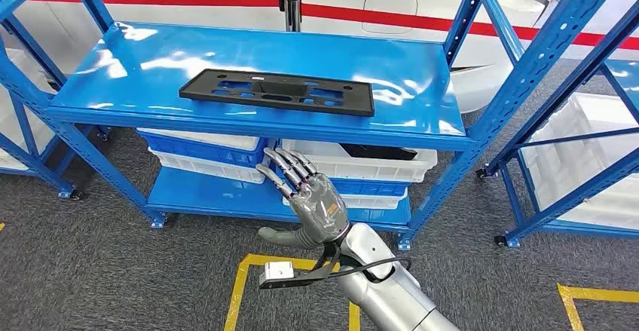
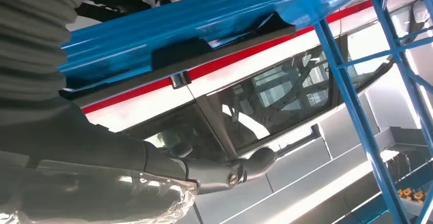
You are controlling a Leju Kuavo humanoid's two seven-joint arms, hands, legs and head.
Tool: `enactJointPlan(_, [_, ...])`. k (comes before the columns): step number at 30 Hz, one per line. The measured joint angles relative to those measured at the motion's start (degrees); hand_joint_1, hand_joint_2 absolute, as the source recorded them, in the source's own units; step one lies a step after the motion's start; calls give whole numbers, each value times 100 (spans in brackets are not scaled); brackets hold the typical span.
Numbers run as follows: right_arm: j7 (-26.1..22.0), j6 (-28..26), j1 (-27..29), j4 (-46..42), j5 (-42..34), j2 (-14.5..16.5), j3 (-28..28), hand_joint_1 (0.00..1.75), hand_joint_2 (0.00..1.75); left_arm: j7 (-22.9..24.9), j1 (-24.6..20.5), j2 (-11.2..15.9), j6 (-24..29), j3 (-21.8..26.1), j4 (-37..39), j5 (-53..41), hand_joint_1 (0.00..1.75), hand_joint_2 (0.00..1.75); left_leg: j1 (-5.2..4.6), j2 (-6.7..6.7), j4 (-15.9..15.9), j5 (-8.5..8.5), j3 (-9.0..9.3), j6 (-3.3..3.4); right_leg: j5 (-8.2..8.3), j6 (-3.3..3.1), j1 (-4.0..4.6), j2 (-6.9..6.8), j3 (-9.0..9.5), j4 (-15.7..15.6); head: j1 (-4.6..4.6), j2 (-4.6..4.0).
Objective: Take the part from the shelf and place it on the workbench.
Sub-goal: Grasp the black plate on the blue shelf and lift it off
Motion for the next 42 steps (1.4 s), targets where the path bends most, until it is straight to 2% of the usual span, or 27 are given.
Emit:
enactJointPlan(2, [0,1,3,20,-3,-8,0,0,175,0,1,0,1,0,1,2,0,0,-18,0,1,-3,-6,15,-189,-34,10,1,-250,498,3,0])
enactJointPlan(3, [0,1,7,38,-4,-16,0,0,175,0,2,-1,1,0,1,4,0,0,-38,-1,1,-3,-9,27,-324,-55,21,1,-452,896,6,0])
enactJointPlan(4, [0,1,12,57,-8,-24,0,0,175,0,4,-1,1,0,1,5,0,0,-61,-6,2,-5,-11,35,-392,-58,40,2,-591,1154,9,0])
enactJointPlan(5, [0,1,16,73,-11,-30,0,0,175,0,5,-2,1,0,1,6,0,0,-87,-16,3,-6,-8,40,-355,-46,66,3,-601,1159,11,0])
enactJointPlan(6, [0,0,17,81,-15,-32,0,0,175,0,5,-2,1,0,1,7,0,0,-112,-29,3,-6,-1,43,-229,-35,92,3,-491,921,10,0])
enactJointPlan(7, [0,-1,15,87,-20,-31,-1,0,175,0,4,-2,1,0,1,7,0,0,-132,-42,4,-8,9,44,-51,-39,124,4,-274,481,11,0])
enactJointPlan(9, [1,-1,8,89,-27,-30,-2,0,175,0,1,-3,1,0,1,8,0,0,-165,-61,10,-18,19,34,230,-116,172,13,104,-302,4,0])
enactJointPlan(10, [1,-1,4,90,-29,-28,-2,0,175,1,2,-4,1,0,1,8,0,0,-172,-66,15,-26,17,22,303,-167,188,16,207,-511,2,0])
enactJointPlan(13, [3,-3,-3,93,-33,-21,-2,0,175,3,8,0,2,-1,1,10,0,0,-158,-67,34,-49,3,-45,360,-271,166,13,256,-602,3,0])
enactJointPlan(15, [4,-5,-8,95,-35,-7,-2,0,175,7,7,0,3,-2,1,8,0,0,-132,-53,259,-200,-89,-137,386,-330,110,7,295,-653,-20,0])
enactJointPlan(16, [8,-5,-8,97,-37,2,-2,0,175,13,7,1,3,-2,1,7,0,0,-100,-43,533,-352,-216,-192,392,-347,91,4,310,-668,-33,0])
enactJointPlan(18, [24,-5,0,112,-39,11,-2,0,175,28,7,-1,1,-2,1,5,0,0,-24,-17,1268,-678,-593,-304,386,-359,89,2,312,-667,-49,0])
enactJointPlan(19, [38,-6,10,125,-39,13,-2,0,175,40,11,0,0,-2,1,5,0,0,18,-2,1515,-733,-736,-352,384,-359,85,2,312,-664,-48,0])
enactJointPlan(20, [50,-6,20,139,-39,12,-2,0,175,50,14,1,-1,-2,1,5,0,0,56,14,1573,-685,-790,-393,381,-357,80,3,312,-660,-49,0])
enactJointPlan(21, [63,-7,28,150,-39,12,-2,0,175,58,16,3,-1,-2,1,5,0,0,94,27,1414,-536,-734,-429,375,-348,69,5,314,-652,-49,0])
enactJointPlan(23, [75,-10,33,160,-37,14,-5,0,175,69,11,7,-2,-3,1,5,0,0,151,47,648,-154,-373,-482,346,-300,50,9,319,-624,-52,0])
enactJointPlan(25, [92,-20,37,161,-28,15,-18,0,175,79,3,9,-14,-6,1,5,0,0,145,29,115,15,-112,-444,314,-230,67,11,311,-598,-52,0])
enactJointPlan(29, [123,-39,59,160,-5,16,-51,0,175,110,0,8,-35,-10,1,5,0,0,85,5,37,20,-74,-230,256,-98,81,9,268,-550,-46,0])
enactJointPlan(30, [136,-44,60,158,3,16,-59,0,175,120,0,8,-36,-12,1,5,0,0,83,10,22,31,-63,-173,174,-93,77,9,194,-399,-43,0])
enactJointPlan(32, [162,-50,73,158,20,11,-72,0,175,138,0,8,-36,-15,1,5,0,0,72,18,10,31,-52,-93,-122,-137,72,10,-140,281,-29,0])
enactJointPlan(34, [176,-51,114,163,28,-1,-85,0,175,161,2,9,-34,-15,1,7,0,0,52,14,11,17,-49,-59,-368,-158,72,10,-543,1038,-23,0])
enactJointPlan(35, [178,-51,134,165,30,-8,-92,0,175,171,3,9,-34,-16,1,7,0,0,45,7,13,12,-45,-53,-376,-137,72,10,-629,1174,-21,0])
enactJointPlan(36, [179,-52,148,166,30,-13,-96,0,175,180,4,8,-35,-16,1,8,0,0,40,-3,14,6,-36,-54,-289,-100,72,10,-594,1067,-21,0])
enactJointPlan(38, [183,-63,153,166,31,-18,-105,0,175,196,3,4,-36,-18,1,8,0,0,36,-25,17,-12,-11,-77,37,-33,73,10,-230,297,-17,0])
enactJointPlan(40, [185,-84,154,166,30,-18,-116,0,175,214,2,1,-34,-19,1,8,0,0,0,-41,38,-55,5,-130,278,-50,80,13,106,-375,-21,0])
enactJointPlan(42, [187,-99,158,167,29,-18,-129,0,175,225,2,9,-31,-20,1,8,0,0,-31,-45,54,-114,13,-172,319,-116,68,19,193,-532,-29,0])
